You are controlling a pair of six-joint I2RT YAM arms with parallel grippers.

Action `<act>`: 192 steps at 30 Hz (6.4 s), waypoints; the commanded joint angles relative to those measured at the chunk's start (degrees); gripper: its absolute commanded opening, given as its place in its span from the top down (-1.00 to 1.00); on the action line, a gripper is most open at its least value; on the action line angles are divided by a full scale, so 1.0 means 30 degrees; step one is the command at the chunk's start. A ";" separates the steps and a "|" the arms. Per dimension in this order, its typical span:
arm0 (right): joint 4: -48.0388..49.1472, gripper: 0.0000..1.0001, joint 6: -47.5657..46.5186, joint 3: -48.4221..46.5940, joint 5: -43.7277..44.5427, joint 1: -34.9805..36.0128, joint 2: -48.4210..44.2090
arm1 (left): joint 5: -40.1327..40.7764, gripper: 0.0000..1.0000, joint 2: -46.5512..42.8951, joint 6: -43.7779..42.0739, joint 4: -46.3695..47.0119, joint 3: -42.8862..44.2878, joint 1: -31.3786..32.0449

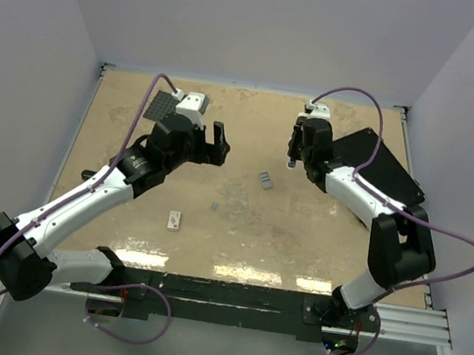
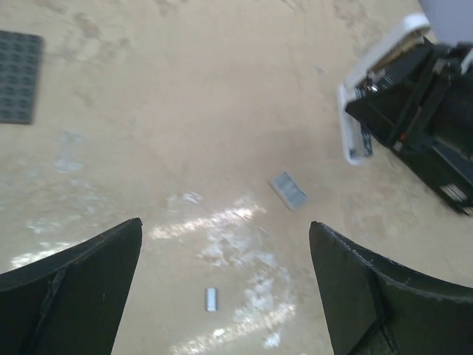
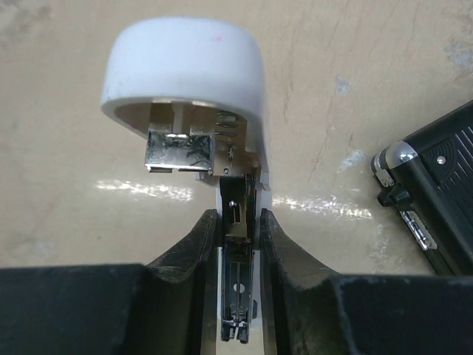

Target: Unload the staples from the stapler

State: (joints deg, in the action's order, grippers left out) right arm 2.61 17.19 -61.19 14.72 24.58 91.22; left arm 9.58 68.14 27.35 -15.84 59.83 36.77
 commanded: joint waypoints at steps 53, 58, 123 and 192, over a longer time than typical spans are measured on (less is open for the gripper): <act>-0.5150 -0.97 0.0626 -0.1139 -0.4875 -0.1221 -0.5090 | 0.7996 -0.47 -0.2291 0.8534 -0.6816 -0.2921 -0.9464; -0.4299 -0.96 0.1125 -0.0347 -0.5933 0.1558 -0.6704 | 0.8346 -0.44 -0.0481 1.1238 -0.9833 -0.1315 -1.1231; -0.2864 -0.97 0.2706 -0.0111 -0.8481 0.2999 -0.6679 | 0.8346 1.00 0.1402 0.4224 -0.5241 -0.2630 -1.1802; 0.0712 0.05 0.8800 -0.1898 -1.0269 0.6983 0.1497 | -1.3977 1.00 -0.7068 -0.0358 0.8325 -1.0218 -0.8362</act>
State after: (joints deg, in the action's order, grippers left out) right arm 3.05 41.85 -65.01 -18.41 44.73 95.77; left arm -32.34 48.84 24.93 1.89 28.47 11.66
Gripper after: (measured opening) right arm 0.494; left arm 0.354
